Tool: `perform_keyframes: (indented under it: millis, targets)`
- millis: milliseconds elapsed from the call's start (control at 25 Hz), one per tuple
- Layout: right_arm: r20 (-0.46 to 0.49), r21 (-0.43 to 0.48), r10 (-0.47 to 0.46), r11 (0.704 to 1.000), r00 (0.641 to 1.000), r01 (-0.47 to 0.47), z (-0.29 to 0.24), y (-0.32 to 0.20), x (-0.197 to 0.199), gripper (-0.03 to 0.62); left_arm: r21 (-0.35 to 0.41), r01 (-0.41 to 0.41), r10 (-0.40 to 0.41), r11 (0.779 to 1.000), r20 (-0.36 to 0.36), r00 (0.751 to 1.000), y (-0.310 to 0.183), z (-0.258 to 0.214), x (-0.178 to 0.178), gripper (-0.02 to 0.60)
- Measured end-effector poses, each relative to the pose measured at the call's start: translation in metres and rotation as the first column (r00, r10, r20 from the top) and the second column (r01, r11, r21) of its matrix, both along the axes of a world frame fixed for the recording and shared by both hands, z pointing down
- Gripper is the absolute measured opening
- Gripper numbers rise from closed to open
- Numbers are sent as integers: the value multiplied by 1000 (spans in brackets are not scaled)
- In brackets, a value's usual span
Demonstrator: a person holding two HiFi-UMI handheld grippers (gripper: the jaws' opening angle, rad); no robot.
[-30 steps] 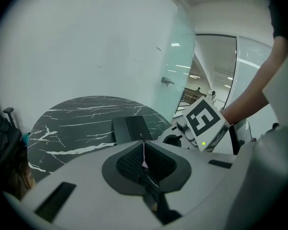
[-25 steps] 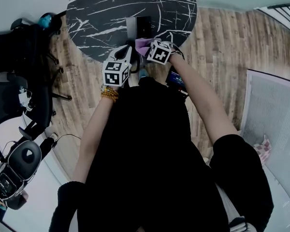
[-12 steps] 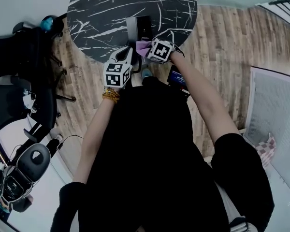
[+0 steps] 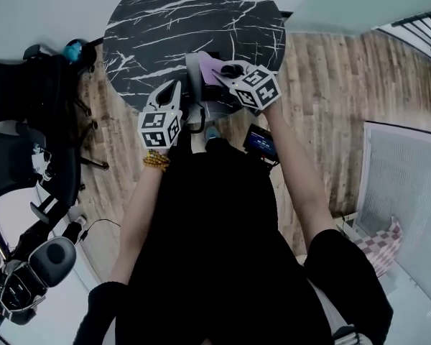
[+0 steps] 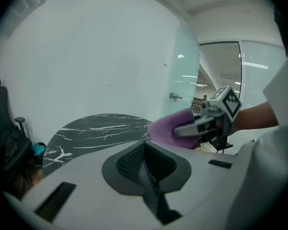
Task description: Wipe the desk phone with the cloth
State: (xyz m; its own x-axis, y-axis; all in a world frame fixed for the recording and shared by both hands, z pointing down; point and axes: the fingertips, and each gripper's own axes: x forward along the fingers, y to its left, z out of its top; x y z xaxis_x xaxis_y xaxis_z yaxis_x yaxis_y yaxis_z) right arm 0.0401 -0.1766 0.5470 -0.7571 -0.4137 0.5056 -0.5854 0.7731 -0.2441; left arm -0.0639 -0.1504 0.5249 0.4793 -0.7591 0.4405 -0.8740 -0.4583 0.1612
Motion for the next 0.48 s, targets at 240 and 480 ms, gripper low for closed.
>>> perform_keyframes:
  millis: [240, 480]
  targets:
    - [266, 341, 185, 900, 946, -272, -127, -5, 27, 59, 164, 22, -34, 986, 74, 997, 6, -64, -6, 20]
    - [310, 446, 282, 800, 908, -401, -167, 37, 31, 58, 318, 23, -63, 948, 115, 991, 15, -125, 13, 20]
